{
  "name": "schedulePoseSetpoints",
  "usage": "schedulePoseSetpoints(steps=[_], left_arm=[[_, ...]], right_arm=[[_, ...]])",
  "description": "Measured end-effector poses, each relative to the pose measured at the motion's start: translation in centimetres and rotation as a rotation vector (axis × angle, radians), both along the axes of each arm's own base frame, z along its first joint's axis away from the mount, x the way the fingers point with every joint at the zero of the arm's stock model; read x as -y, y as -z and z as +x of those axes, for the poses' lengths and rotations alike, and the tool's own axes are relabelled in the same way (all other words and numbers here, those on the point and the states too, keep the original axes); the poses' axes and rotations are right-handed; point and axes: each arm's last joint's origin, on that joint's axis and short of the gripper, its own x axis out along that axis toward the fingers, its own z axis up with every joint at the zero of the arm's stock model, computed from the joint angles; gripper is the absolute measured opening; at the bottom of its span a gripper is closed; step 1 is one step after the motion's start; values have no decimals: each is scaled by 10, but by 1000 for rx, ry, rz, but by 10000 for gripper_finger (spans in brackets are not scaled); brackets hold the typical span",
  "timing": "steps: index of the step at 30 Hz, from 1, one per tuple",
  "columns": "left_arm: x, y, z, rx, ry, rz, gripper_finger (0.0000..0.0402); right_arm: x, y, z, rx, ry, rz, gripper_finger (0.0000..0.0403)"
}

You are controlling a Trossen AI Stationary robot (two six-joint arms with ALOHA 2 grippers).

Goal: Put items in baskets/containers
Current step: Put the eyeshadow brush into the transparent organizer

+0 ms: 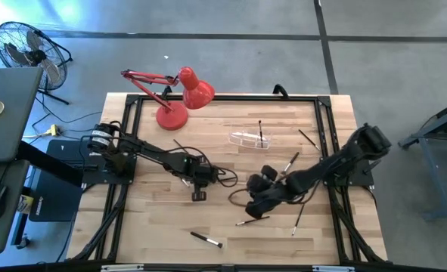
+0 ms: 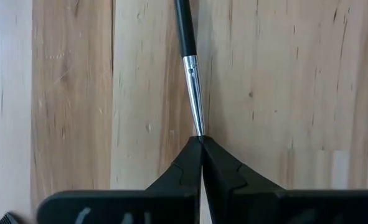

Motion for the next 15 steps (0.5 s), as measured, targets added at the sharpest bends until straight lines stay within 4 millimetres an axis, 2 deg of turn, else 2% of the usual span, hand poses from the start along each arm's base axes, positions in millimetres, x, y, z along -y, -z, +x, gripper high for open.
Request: schedulePoseSetpoints(steps=[4, 8, 15], left_arm=[[0, 0, 0, 4, -22, -14, 0], [1, -1, 2, 11, -36, -26, 0], [3, -10, 10, 42, -40, -53, 0]], right_arm=[[-1, -8, 2, -93, -16, -70, 0], [2, -9, -1, -108, -5, -102, 0], [3, 2, -5, -105, -9, -88, 0]])
